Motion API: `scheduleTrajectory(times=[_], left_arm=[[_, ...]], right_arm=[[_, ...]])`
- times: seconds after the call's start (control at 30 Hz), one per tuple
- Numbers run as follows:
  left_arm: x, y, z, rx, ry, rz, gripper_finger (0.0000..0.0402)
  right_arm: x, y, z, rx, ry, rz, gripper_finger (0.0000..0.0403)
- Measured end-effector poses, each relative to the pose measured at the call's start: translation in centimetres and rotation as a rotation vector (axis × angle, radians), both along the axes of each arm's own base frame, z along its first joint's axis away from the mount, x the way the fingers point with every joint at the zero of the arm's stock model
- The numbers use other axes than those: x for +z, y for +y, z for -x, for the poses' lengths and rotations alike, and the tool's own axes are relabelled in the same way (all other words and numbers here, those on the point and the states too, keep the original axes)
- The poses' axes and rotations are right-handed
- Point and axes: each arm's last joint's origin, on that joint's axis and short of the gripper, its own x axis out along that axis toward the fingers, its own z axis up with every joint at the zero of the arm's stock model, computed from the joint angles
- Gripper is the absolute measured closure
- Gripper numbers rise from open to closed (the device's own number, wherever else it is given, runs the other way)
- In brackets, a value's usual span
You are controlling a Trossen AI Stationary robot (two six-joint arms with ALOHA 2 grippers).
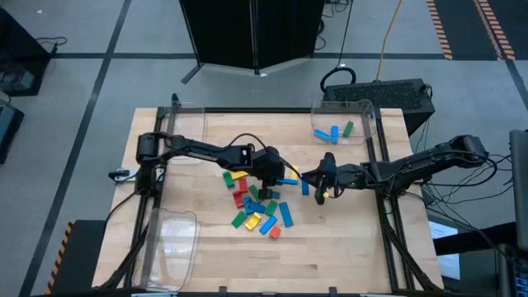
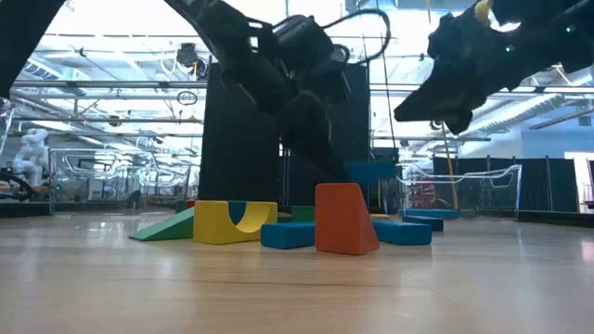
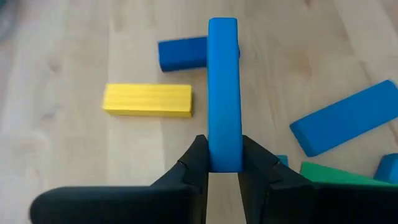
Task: Sort blocks by size
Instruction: Put the blue rectangular block into the top right transparent bin
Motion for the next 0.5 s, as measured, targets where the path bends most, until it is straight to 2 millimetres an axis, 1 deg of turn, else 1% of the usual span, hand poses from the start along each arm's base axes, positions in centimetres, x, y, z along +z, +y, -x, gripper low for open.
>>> scheduleTrajectory(times=[0.17,0.3,0.4,0.5], left_arm=[[2.3,-0.3,0.5,-0.007,-0.058,-0.004,0.0352],[3.3,-0.7,1.3,-0.021,-0.099,-0.003,0.0352],[3.8,-1.0,1.9,-0.026,-0.118,-0.004,0.0352],[3.9,-1.4,2.1,-0.033,-0.119,-0.003,0.0352]], right_arm=[[0.1,0.3,0.0,0.025,-0.004,0.026,0.0285],[0.2,0.9,-0.2,0.082,-0.028,0.026,0.0242],[0.3,1.2,-0.6,0.096,-0.061,0.049,0.0227],[0.2,1.4,-1.0,0.104,-0.085,0.067,0.0227]])
